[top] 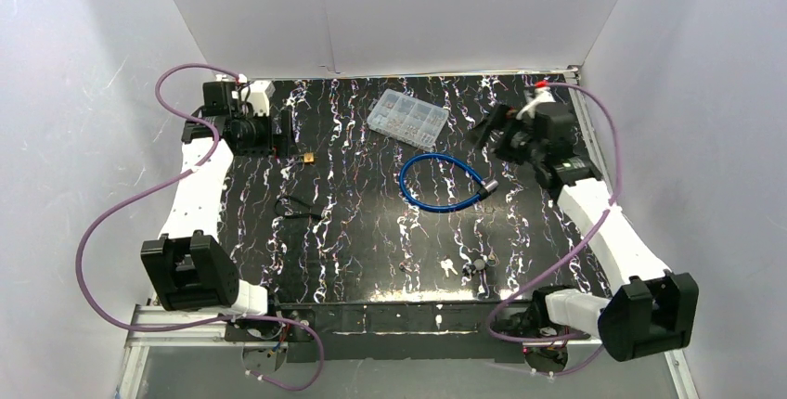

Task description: Unlock with the key

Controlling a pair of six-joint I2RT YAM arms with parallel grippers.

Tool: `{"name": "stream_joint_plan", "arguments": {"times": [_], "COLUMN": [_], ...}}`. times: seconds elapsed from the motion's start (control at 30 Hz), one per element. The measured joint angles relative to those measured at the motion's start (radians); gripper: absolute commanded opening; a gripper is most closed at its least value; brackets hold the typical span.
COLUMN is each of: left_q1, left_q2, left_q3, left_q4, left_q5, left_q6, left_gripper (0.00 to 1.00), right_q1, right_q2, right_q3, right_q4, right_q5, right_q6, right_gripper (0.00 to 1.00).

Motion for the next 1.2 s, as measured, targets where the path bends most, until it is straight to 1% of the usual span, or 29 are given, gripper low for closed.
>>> {"name": "stream_joint_plan", "arguments": {"times": [0.07, 0.1, 0.2, 0.37, 0.5, 0.6, 0.73, 0.83, 0.97, 1.03, 1.1, 1.2], "left_q1": [0.0, 0.0, 0.0, 0.0, 0.0, 0.0, 0.0, 0.0, -0.001, -0.002, -0.002, -0.002], "left_q2": [0.001, 0.004, 0.029, 0.085, 0.085, 0.084, 0.071, 0.032, -0.033, -0.058, -0.068, -0.076], "left_q3": [0.0, 0.0, 0.0, 0.0, -0.021, -0.042, -0.047, -0.054, -0.077, -0.085, -0.088, -0.095], "left_q4": [-0.038, -0.053, -0.083, -0.118, -0.128, -0.148, -0.194, -0.227, -0.255, -0.274, -0.285, -0.307], "left_q5": [-0.011, -0.018, -0.032, -0.042, -0.042, -0.041, -0.027, -0.015, -0.013, -0.013, -0.013, -0.01], "left_q6": [-0.003, -0.004, -0.01, -0.01, 0.006, 0.028, 0.063, 0.092, 0.118, 0.127, 0.132, 0.135], "left_gripper": [0.99, 0.99, 0.99, 1.0, 0.99, 0.99, 1.0, 1.0, 0.99, 0.99, 0.99, 0.99], "right_q1": [0.102, 0.152, 0.27, 0.407, 0.51, 0.594, 0.712, 0.83, 0.988, 1.047, 1.089, 1.106], "right_q2": [0.026, 0.035, 0.039, 0.092, 0.142, 0.148, 0.127, 0.127, 0.167, 0.195, 0.225, 0.276], "right_q3": [0.046, 0.066, 0.089, 0.148, 0.173, 0.151, 0.045, -0.023, -0.026, -0.026, -0.026, -0.026], "right_q4": [-0.053, -0.071, -0.112, -0.197, -0.261, -0.309, -0.335, -0.37, -0.388, -0.388, -0.386, -0.381], "right_q5": [0.027, 0.046, 0.104, 0.218, 0.311, 0.369, 0.421, 0.443, 0.47, 0.473, 0.473, 0.473], "right_q6": [-0.031, -0.046, -0.084, -0.12, -0.136, -0.114, -0.044, 0.009, 0.049, 0.061, 0.071, 0.082], "right_gripper": [1.0, 0.95, 0.93, 0.91, 0.87, 0.85, 0.85, 0.85, 0.85, 0.84, 0.81, 0.78]}}
